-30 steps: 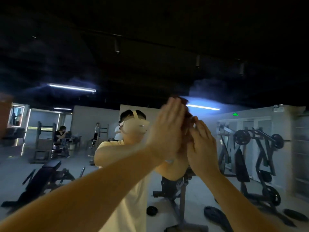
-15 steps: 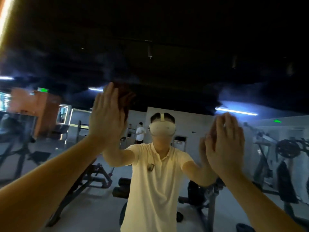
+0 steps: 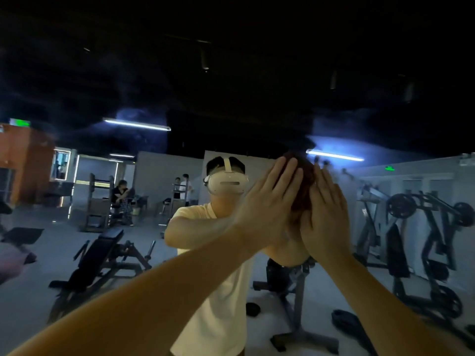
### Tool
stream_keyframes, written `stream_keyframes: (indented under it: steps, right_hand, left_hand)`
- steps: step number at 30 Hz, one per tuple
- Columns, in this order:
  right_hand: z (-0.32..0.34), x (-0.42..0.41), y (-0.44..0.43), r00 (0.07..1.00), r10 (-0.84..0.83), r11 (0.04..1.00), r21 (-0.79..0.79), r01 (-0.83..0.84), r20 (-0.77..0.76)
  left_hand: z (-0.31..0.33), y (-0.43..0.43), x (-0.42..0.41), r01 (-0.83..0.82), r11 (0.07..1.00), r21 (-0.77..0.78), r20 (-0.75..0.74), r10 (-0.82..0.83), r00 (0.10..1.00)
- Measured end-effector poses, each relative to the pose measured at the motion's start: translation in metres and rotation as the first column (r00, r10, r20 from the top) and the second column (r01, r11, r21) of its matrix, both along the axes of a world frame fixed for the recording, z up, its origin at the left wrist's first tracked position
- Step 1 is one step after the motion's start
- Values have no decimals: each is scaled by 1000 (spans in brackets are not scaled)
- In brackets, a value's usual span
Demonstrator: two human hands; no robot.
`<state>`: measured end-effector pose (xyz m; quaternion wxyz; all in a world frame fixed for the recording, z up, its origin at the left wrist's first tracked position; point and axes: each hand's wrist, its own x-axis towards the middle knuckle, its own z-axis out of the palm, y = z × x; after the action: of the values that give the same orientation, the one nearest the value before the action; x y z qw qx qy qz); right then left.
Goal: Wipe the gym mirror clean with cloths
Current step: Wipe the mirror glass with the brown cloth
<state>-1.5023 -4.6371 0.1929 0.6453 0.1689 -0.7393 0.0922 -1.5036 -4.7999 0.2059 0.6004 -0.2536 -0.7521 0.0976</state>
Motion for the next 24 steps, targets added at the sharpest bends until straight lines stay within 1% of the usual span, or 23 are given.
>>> stream_keyframes:
  steps: [1, 2, 4, 6, 7, 9, 11, 13, 14, 15, 17, 19, 21, 22, 24]
  right_hand:
    - [-6, 0, 0, 1000, -26, 1000, 5, 26, -3]
    - [-10, 1, 0, 999, -54, 998, 9, 54, 2]
    - [-15, 3, 1, 994, -104, 994, 20, 103, 40]
    - [-18, 10, 3, 985, -150, 988, 33, 148, 82]
    - [-21, 14, 5, 981, -169, 985, 31, 167, 100]
    - [-31, 23, 18, 968, -222, 974, -22, 227, 119]
    - [-36, 28, 43, 948, -276, 949, -108, 295, 159]
    - [-40, 31, 74, 927, -262, 925, -205, 320, 267]
    - [-43, 31, 89, 920, -235, 926, -215, 310, 315]
    - [-45, 32, 101, 916, -207, 941, -186, 282, 345]
    - [-47, 36, 114, 919, -157, 972, -111, 209, 361]
    - [-44, 38, 121, 928, -87, 986, -104, 133, 363]
    - [-41, 40, 125, 932, 6, 988, -148, 50, 362]
    - [-41, 43, 128, 929, 80, 981, -193, -10, 362]
    - [-41, 50, 136, 917, 218, 946, -303, -115, 333]
  left_hand:
    - [0, -16, -1, -29, 998, -48, -41, 27, 999]
    - [2, -34, 0, -25, 998, -49, -72, 22, 997]
    - [7, -73, 4, 17, 998, 59, -47, -14, 999]
    - [9, -104, 9, 6, 988, 157, -53, 2, 999]
    - [10, -113, 14, -9, 977, 212, -33, 16, 999]
    - [14, -112, 17, 28, 944, 328, -14, -24, 1000]
    - [22, -85, 13, 91, 925, 369, -44, -81, 996]
    - [32, -47, 7, 100, 937, 336, -59, -85, 995]
    - [38, -27, 3, 107, 946, 308, -65, -91, 994]
    - [42, -7, -1, 103, 953, 284, -59, -89, 994]
    - [49, 34, -4, 87, 971, 221, -67, -74, 995]
    - [52, 71, -6, 87, 981, 171, -67, -77, 995]
    - [53, 105, -7, 100, 985, 139, -49, -94, 994]
    - [51, 121, -5, 97, 988, 120, -25, -95, 995]
    - [36, 150, 1, 56, 998, 13, 7, -56, 998]
